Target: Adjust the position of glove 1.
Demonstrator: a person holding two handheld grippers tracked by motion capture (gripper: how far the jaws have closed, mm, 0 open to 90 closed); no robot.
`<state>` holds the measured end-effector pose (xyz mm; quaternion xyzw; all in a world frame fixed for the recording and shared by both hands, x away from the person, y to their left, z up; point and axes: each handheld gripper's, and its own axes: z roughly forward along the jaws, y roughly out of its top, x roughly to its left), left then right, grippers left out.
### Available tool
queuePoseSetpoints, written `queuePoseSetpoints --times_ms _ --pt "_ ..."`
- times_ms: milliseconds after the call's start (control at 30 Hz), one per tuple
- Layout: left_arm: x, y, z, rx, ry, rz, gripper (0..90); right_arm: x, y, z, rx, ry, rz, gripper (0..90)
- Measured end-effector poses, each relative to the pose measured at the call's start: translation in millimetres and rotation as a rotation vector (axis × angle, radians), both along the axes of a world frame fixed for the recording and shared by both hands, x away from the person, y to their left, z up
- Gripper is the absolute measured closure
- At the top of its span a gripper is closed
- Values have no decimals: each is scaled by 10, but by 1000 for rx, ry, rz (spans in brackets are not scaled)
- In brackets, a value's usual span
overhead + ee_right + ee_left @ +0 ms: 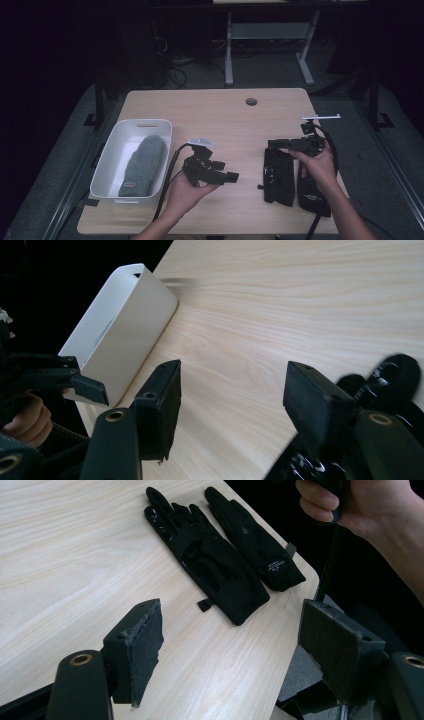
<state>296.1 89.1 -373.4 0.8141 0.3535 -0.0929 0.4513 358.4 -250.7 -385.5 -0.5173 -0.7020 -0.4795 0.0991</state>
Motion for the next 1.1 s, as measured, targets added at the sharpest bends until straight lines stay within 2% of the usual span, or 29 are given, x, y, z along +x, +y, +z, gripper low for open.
queuePoseSetpoints --times_ms 267,467,800,900,1033,1067,1100 --pt "-6 -162 -52 2 1 -19 259 -127 -222 -123 -21 17 -30 401" --pt "-7 -303 -92 17 -1 -42 259 -218 -389 -220 -50 18 -54 410" --pt "-38 -514 -158 17 7 -80 259 -366 -643 -342 -113 29 -90 413" --pt "-45 -555 -166 25 2 -84 259 -417 -717 -384 -114 29 -108 418" --pt "-48 -588 -177 24 3 -87 259 -477 -773 -435 -141 34 -119 423" --pt "-50 -597 -180 24 4 -87 258 -520 -807 -472 -188 27 -121 429" --pt "-51 -604 -184 25 3 -92 258 -520 -807 -472 -188 27 -121 429"
